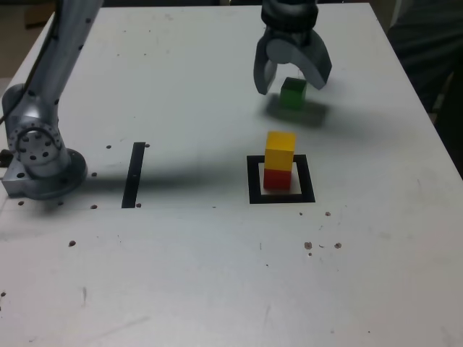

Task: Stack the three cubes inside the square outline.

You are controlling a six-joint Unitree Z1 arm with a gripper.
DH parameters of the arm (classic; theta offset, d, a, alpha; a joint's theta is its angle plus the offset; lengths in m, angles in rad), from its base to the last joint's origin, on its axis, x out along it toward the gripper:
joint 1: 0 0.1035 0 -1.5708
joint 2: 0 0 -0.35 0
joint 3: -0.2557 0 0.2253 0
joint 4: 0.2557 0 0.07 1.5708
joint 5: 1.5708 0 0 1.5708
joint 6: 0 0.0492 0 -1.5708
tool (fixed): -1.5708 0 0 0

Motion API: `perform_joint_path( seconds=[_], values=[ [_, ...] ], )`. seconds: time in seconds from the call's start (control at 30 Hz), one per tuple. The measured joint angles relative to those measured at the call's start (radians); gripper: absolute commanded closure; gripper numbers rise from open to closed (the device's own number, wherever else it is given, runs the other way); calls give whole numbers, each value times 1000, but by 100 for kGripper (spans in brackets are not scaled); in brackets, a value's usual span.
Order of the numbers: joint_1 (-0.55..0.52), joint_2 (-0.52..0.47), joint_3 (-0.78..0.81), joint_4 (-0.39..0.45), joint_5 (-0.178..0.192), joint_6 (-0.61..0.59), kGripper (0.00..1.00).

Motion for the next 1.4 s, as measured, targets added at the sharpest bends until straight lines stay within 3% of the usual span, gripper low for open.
perform_joint_path(
  seconds=[0.3,0.73,1.4],
  values=[
    [11,77,-78,38,2,0,19],
    [18,113,-115,43,19,-23,70],
    [-3,109,-126,50,29,-23,72]
  ],
)
